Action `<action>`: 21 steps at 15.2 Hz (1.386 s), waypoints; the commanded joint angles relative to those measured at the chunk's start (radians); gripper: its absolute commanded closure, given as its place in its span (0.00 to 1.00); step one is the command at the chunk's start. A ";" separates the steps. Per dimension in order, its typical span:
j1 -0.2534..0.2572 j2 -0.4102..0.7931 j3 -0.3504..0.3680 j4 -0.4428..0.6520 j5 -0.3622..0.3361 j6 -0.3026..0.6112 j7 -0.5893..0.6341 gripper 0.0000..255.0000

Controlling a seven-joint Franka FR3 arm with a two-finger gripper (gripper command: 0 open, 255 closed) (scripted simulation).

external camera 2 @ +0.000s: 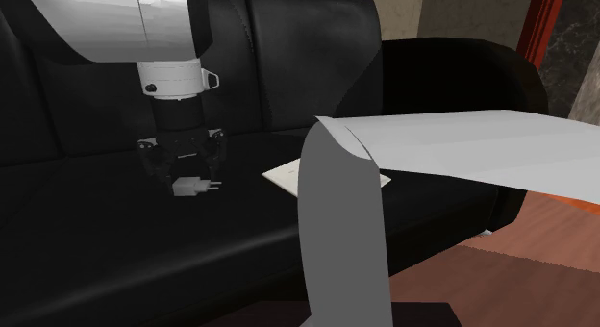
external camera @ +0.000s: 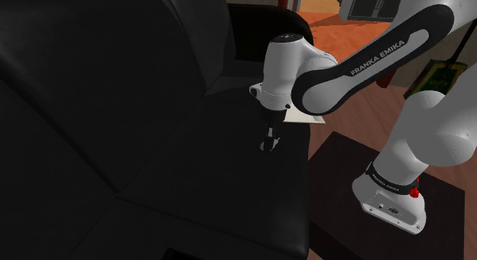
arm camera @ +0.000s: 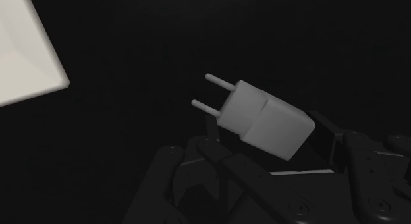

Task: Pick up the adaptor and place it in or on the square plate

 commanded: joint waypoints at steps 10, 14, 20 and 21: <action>0.005 -0.069 -0.015 0.046 0.006 -0.115 -0.008 1.00; 0.006 -0.102 -0.024 0.078 0.006 -0.178 -0.011 1.00; 0.006 -0.141 -0.036 0.131 0.004 -0.270 -0.013 1.00; 0.006 -0.147 -0.038 0.140 0.003 -0.285 -0.013 1.00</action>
